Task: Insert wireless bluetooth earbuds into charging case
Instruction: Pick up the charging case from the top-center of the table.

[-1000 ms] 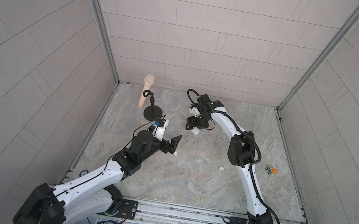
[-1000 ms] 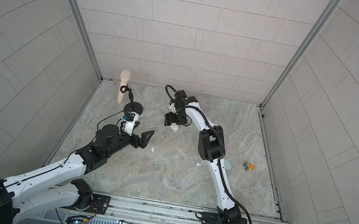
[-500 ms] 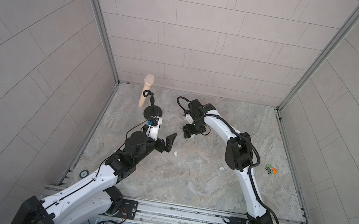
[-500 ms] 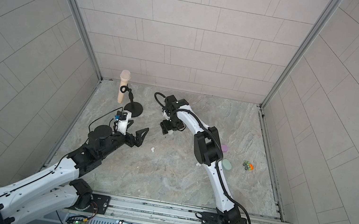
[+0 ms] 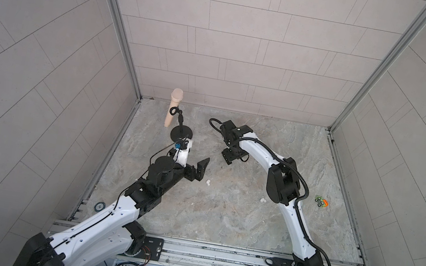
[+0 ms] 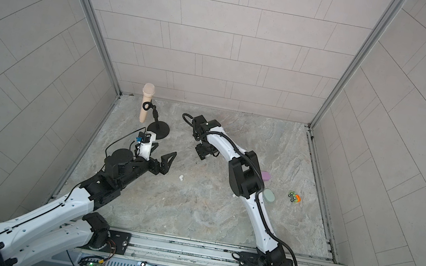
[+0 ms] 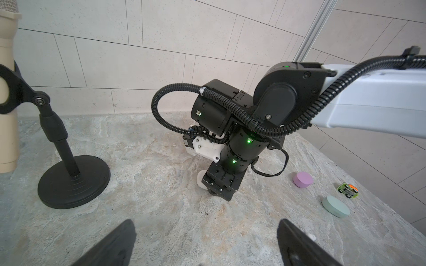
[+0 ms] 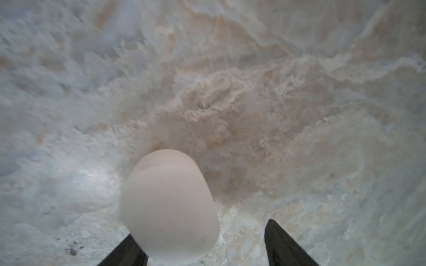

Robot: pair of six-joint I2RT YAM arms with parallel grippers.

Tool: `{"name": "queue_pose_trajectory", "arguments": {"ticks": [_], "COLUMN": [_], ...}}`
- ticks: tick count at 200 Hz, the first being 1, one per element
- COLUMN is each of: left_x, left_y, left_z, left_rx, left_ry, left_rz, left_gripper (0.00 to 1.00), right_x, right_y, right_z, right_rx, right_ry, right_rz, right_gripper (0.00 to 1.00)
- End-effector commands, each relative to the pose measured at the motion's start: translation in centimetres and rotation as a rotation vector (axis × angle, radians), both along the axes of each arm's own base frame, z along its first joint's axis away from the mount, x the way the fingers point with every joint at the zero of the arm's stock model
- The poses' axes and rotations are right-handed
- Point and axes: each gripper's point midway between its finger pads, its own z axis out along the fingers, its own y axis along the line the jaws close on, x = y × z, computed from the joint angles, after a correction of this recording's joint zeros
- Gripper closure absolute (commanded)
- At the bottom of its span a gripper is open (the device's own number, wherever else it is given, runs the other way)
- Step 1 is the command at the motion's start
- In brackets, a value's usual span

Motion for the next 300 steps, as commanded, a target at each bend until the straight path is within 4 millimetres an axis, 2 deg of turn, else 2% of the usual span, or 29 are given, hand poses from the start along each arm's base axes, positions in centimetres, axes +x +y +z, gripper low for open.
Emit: {"name": "queue_pose_trajectory", "arguments": {"ticks": [1,39,75,102,157,245,300], "left_x": [-0.1,0.0,-0.1,-0.1,-0.2,-0.1,-0.1], "left_y": [0.4,0.3,0.3,0.2,0.1,0.0,0.1], "left_z": [-0.4,-0.4,-0.5,-0.5,-0.6,-0.8,-0.8], "left_rx": [-0.001,-0.004,0.000,-0.008,-0.009,-0.007,-0.004], "left_ry": [0.008,0.007,0.010,0.010,0.013,0.018,0.018], "left_rz": [0.012,0.012,0.010,0.002,-0.003,-0.005,-0.002], "left_gripper": [0.00,0.00,0.00,0.00,0.00,0.00,0.00], "right_x": [1.3,2.1,0.6,0.3,1.5,2.8,3.1], "right_y": [-2.0,-2.8,-0.2,1.9,2.3,3.4,2.7], "right_z": [4.2,5.0,6.2,7.0,4.7,2.1,0.9], "right_rx": [-0.035,-0.006,0.169,0.289,0.269,0.295,0.260], "right_ry": [-0.103,-0.121,-0.033,-0.008,0.015,0.008,0.005], "right_rz": [-0.037,-0.094,-0.093,-0.078,-0.098,-0.098,-0.118], "right_gripper": [0.21,0.21,0.19,0.16,0.14,0.16,0.20]}}
